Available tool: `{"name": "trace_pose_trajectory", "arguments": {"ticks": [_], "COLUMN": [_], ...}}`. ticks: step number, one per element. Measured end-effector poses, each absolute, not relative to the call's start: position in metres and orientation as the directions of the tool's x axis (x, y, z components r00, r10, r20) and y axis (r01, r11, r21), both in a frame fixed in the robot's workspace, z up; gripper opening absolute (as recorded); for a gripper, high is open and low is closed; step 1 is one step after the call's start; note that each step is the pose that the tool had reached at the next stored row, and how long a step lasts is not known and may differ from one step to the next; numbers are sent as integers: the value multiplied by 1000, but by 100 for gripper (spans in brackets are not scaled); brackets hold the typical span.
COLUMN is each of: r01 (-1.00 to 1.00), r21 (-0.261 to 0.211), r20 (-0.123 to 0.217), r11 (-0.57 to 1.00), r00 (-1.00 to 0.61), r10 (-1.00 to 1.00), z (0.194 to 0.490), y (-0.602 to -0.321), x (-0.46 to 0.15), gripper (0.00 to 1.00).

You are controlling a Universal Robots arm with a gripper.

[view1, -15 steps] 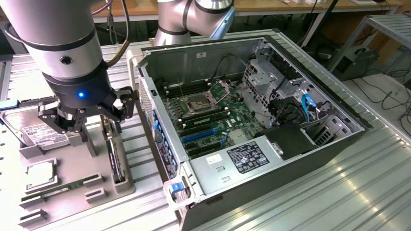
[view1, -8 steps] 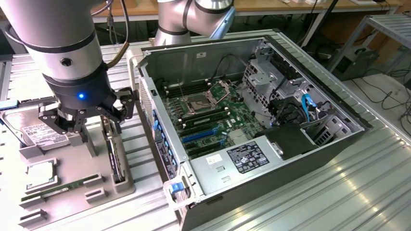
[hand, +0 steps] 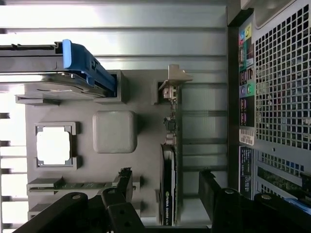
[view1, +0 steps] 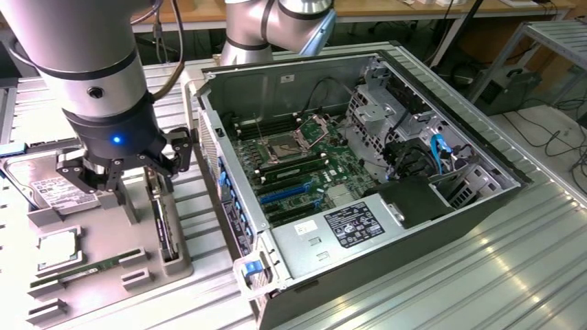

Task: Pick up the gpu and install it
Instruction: 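Pick up the gpu and move the gpu toward the slot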

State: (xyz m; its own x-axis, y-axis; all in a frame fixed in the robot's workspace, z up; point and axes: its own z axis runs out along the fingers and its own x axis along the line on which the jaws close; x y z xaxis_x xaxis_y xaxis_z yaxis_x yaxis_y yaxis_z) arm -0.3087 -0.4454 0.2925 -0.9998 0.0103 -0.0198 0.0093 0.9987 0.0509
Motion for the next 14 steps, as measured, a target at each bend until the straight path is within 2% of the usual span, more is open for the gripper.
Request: {"name": "trace_pose_trajectory", "arguments": {"ticks": [14], "r01": [21], "r21": [51], "r20": [-20], "r11": [998], "r00": [-1000], "r10": [22], "z": [268], "y": [-446], "x": [-310], "gripper": [66]}}
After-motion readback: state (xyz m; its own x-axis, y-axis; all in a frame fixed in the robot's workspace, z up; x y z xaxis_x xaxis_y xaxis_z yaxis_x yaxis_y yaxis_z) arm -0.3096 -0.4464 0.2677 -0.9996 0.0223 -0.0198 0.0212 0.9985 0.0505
